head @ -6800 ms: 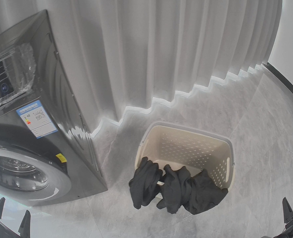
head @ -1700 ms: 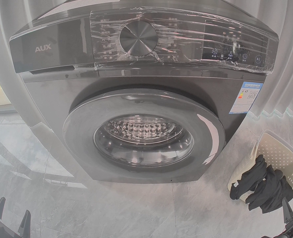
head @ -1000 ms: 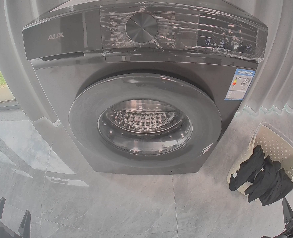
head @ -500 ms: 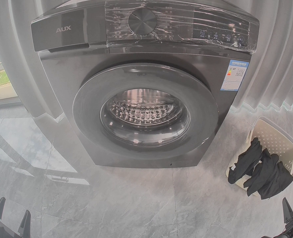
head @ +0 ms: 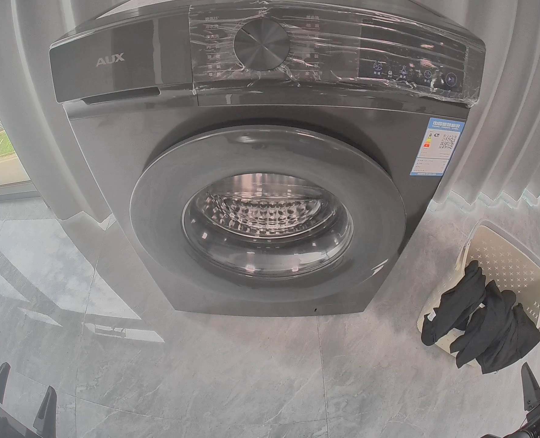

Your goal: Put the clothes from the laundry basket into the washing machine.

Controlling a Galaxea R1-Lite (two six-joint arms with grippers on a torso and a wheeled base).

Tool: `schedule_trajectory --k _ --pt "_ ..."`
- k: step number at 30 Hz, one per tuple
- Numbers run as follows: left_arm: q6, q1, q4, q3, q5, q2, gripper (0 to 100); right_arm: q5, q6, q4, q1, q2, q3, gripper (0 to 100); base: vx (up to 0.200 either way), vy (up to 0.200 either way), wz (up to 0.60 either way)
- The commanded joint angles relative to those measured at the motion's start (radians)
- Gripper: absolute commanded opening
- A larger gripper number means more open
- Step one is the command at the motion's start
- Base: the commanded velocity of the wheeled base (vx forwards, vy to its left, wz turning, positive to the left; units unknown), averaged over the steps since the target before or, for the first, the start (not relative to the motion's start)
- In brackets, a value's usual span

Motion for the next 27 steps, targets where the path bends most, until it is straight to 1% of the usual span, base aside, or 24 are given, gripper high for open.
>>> schedule_trajectory --k 1,2,3,4,5,6,7,9,10,11,14,15,18,19,20,21,24,25,27 --pt "0.001 0.0 0.0 0.018 0.0 -0.018 100 0.026 0.002 -0.033 0.004 0.001 -0.067 100 0.0 0.0 0.0" --pt "0.001 0.0 0.0 0.018 0.0 -0.018 100 0.048 0.005 -0.029 0.008 0.041 -0.168 100 0.0 0.0 0.0" --pt "0.001 0.0 0.0 0.018 0.0 -0.018 100 0.048 0.005 -0.029 0.008 0.041 -0.168 100 0.0 0.0 0.0" --pt "0.001 0.0 0.0 0.018 0.0 -0.018 100 0.091 0.003 -0.024 0.014 0.165 -0.283 100 0.0 0.0 0.0" --pt "0.001 0.0 0.0 0.018 0.0 -0.018 100 0.091 0.003 -0.024 0.014 0.165 -0.283 100 0.0 0.0 0.0" --pt "0.001 0.0 0.0 0.018 0.0 -0.018 100 0.132 0.005 -0.019 0.02 0.234 -0.315 100 0.0 0.0 0.0" --pt "0.001 0.0 0.0 0.018 0.0 -0.018 100 0.217 0.008 -0.016 0.038 0.341 -0.344 100 0.0 0.0 0.0" --pt "0.001 0.0 0.0 0.018 0.0 -0.018 100 0.298 0.012 -0.032 0.05 0.498 -0.366 100 0.0 0.0 0.0" --pt "0.001 0.0 0.0 0.018 0.0 -0.018 100 0.327 0.014 -0.036 0.052 0.574 -0.378 100 0.0 0.0 0.0" --pt "0.001 0.0 0.0 0.018 0.0 -0.018 100 0.342 0.014 -0.049 0.052 0.642 -0.389 100 0.0 0.0 0.0" --pt "0.0 0.0 0.0 0.018 0.0 -0.018 100 0.365 0.005 -0.116 0.072 0.818 -0.413 100 0.0 0.0 0.0" --pt "0.0 0.0 0.0 0.018 0.0 -0.018 100 0.365 0.003 -0.15 0.089 0.88 -0.423 100 0.0 0.0 0.0" --pt "0.0 0.0 0.0 0.018 0.0 -0.018 100 0.361 0.011 -0.306 0.152 1.055 -0.438 100 0.0 0.0 0.0" --pt "0.0 0.0 0.0 0.018 0.0 -0.018 100 0.356 0.014 -0.36 0.161 1.102 -0.438 100 0.0 0.0 0.0" --pt "0.0 0.0 0.0 0.018 0.0 -0.018 100 0.355 0.014 -0.374 0.162 1.116 -0.438 100 0.0 0.0 0.0" --pt "0.0 0.0 0.0 0.018 0.0 -0.018 100 0.342 0.019 -0.432 0.169 1.185 -0.444 100 0.0 0.0 0.0" --pt "0.0 0.0 0.0 0.018 0.0 -0.018 100 0.321 0.022 -0.466 0.202 1.269 -0.473 100 0.0 0.0 0.0" --pt "0.0 0.0 0.0 0.016 0.0 -0.018 100 0.302 0.025 -0.47 0.221 1.314 -0.505 100 0.0 0.0 0.0" --pt "0.0 0.0 0.0 0.018 0.0 -0.018 100 0.292 0.045 -0.467 0.227 1.357 -0.544 100 0.0 0.0 0.0"
